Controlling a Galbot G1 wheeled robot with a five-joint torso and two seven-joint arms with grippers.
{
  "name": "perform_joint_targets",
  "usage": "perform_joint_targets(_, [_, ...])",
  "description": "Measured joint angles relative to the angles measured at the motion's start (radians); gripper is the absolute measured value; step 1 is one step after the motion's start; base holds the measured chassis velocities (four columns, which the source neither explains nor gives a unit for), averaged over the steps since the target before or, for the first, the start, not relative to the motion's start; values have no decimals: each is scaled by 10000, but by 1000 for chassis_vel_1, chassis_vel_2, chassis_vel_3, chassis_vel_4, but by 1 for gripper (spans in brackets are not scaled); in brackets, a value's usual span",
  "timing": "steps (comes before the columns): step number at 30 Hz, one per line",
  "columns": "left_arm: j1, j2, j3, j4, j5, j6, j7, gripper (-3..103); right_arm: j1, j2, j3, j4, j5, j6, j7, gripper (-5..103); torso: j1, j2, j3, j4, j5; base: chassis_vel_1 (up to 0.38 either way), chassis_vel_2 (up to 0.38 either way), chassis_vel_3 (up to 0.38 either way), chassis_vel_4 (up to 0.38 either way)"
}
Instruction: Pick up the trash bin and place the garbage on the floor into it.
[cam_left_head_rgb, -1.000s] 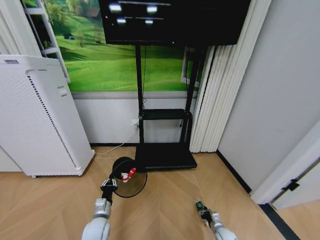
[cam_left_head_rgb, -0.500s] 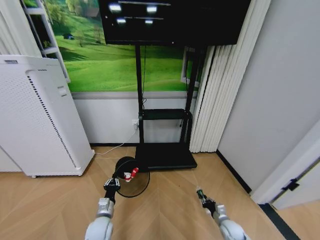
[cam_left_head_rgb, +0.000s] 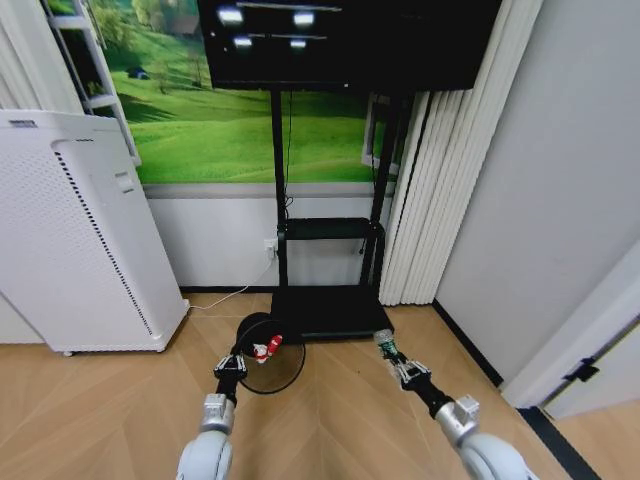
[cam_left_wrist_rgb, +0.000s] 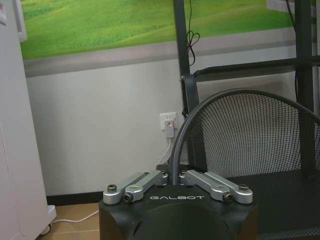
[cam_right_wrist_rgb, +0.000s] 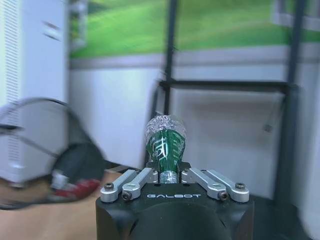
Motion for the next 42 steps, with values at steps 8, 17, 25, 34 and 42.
perform_joint_targets(8, [-7,-51,241,13,-15,-1,-25,3,301,300,-1089,401,-316,529,-978,16,0,0,0,4,0,0,0,0,0])
perform_joint_targets(17, [-198,-166,443,241,105,-2,-93,3,1110,530,-2066,237,-407,480,-887,16,0,0,1,4,0,0,0,0,0])
perform_joint_targets(25, [-673,-622,963,1111,647,-159,-128,3,2804,1362,-3620,-1161,-320,404,-673,16,0,0,1,2,0,0,0,0,0])
perform_joint_targets(34, [-528,-789,1192,1206,837,-212,-131,3,3709,2083,-4149,-1862,-325,353,-587,16,1,-1,1,3,0,0,0,0,0])
perform_joint_targets(42, [-673,-974,1194,1435,976,-351,-132,3,4090,2705,-4611,-2496,-533,434,-586,16,0,0,2,0,17,0,0,0,0])
